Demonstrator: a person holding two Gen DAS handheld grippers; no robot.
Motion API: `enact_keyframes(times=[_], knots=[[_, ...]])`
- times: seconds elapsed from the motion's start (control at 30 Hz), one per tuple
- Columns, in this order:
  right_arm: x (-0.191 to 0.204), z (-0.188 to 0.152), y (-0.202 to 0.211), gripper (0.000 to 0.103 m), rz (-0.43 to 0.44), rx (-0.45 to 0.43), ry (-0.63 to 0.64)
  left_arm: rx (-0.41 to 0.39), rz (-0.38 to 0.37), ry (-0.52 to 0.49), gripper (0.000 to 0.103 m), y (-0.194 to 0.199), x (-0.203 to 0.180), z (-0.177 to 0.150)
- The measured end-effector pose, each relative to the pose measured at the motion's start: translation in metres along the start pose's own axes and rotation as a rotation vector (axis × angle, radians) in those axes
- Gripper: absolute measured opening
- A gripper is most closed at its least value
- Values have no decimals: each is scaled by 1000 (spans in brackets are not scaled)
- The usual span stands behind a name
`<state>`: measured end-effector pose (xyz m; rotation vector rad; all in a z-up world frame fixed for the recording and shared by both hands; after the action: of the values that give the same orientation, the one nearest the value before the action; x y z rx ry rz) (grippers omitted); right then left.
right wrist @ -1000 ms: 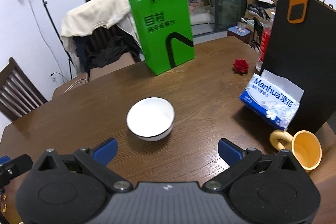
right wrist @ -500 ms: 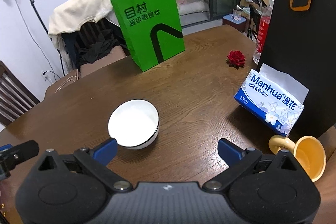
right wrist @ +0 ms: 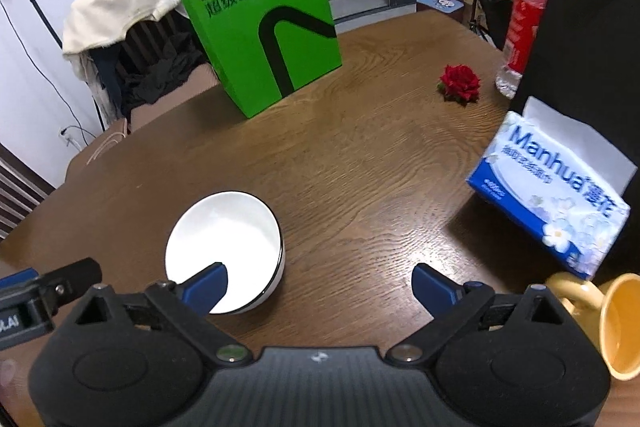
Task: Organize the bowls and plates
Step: 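Move both open tools toward the other white bowl's rim, then close both tools on the white bowl rim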
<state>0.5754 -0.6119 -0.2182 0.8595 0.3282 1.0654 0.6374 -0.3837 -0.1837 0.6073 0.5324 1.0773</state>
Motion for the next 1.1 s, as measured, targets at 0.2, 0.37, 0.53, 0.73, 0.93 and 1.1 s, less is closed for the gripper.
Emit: enact_keyframes(times=[0.2, 0.37, 0.53, 0.73, 0.93, 1.1], knots=[[11, -4, -28, 93, 12, 25, 26, 43, 26, -11, 101, -37, 1, -5], [16, -6, -46, 86, -3, 41, 52, 56, 35, -3, 100, -57, 1, -4], [21, -7, -59, 69, 10, 56, 68, 86, 45, -9, 98, -74, -1, -10], [25, -12, -72, 60, 23, 80, 67, 121, 32, 2, 84, -86, 0, -20], [27, -19, -84, 43, 14, 99, 54, 144, 4, 19, 69, -92, 0, -26], [26, -24, -87, 31, 13, 117, 34, 195, -63, 36, 33, -98, -7, -35]])
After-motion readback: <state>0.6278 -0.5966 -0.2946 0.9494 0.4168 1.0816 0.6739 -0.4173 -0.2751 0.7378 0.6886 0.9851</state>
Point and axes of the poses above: each gripper's, at about its wrist camera, not at the fingertips, and y roughly against the way its jaws point, x to its left, z to its top, the point moved 9 cm from there along -y, roughly the way its jaws point, and after that the axes turned 14 degrees about -x, right-handed, at the moved point
